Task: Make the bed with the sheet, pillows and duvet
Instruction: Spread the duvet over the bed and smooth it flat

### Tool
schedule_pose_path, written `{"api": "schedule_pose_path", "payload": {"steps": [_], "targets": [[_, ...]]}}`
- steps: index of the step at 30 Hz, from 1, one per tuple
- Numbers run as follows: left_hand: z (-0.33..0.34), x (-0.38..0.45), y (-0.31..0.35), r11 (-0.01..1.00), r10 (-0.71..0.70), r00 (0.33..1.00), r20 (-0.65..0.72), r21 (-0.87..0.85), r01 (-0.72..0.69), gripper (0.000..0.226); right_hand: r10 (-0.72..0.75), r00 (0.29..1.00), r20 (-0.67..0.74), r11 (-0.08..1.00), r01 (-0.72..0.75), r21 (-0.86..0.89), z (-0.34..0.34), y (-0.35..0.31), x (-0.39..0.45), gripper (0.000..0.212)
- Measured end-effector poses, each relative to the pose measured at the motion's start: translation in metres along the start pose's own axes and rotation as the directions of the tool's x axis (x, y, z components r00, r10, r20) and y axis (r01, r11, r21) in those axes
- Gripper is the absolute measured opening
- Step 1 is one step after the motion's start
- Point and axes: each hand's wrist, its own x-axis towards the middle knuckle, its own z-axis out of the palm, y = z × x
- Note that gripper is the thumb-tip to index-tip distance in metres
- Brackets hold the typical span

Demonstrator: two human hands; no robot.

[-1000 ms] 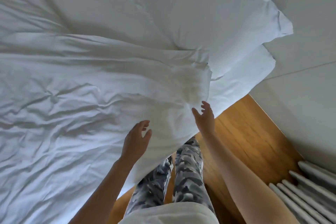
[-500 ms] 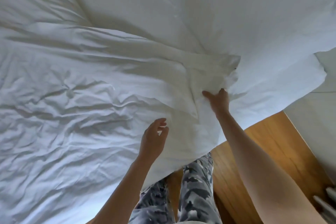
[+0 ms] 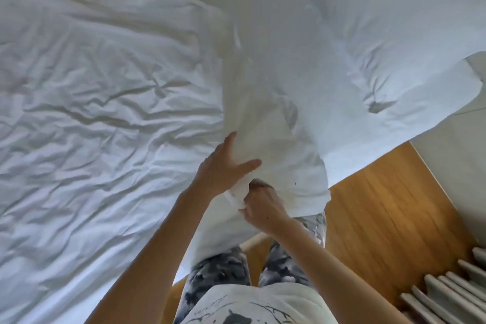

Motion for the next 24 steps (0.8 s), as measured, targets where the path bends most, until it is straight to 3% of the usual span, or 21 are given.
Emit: {"api": "schedule_pose_path", "payload": {"steps": [2,5,9,13,17,21,22,24], "targets": [[-0.003,-0.018,-0.051,0.984,-0.07,0.997,0.016,0.168,0.066,0.092,-0.033,0.997,0.065,0.998,0.035,-0.043,0.043,-0.039,-0.004,0.029],[-0.011,-0.034,-0.125,0.948,-0.222,0.974,-0.037,0.227,0.224,0.073,-0.107,0.981,0.164,0.99,0.121,-0.076,0.098,-0.084,-0.009,0.024],[-0.009,-0.054,-0.218,0.916,-0.355,0.928,-0.109,0.159,0.369,0.013,-0.209,0.939,0.272,0.961,0.249,-0.122,0.146,-0.113,-0.009,0.03],[0.011,-0.08,-0.282,0.919,-0.381,0.903,-0.2,0.03,0.394,0.021,-0.248,0.892,0.377,0.933,0.325,-0.155,0.19,-0.127,-0.01,0.03],[0.048,-0.125,-0.351,0.884,-0.46,0.845,-0.273,-0.048,0.466,0.016,-0.289,0.769,0.57,0.893,0.431,-0.128,0.251,-0.141,-0.03,0.027],[0.102,-0.15,-0.412,0.822,-0.558,0.811,-0.176,0.02,0.569,0.015,-0.197,0.801,0.566,0.854,0.424,-0.301,0.296,-0.113,-0.033,0.027],[0.109,-0.148,-0.422,0.806,-0.586,0.795,-0.16,-0.01,0.592,0.018,-0.143,0.773,0.618,0.834,0.43,-0.345,0.302,-0.102,-0.032,0.025],[0.111,-0.135,-0.432,0.787,-0.616,0.758,-0.215,-0.204,0.583,0.023,-0.185,0.743,0.643,0.803,0.492,-0.336,0.315,-0.077,-0.031,0.033]]}}
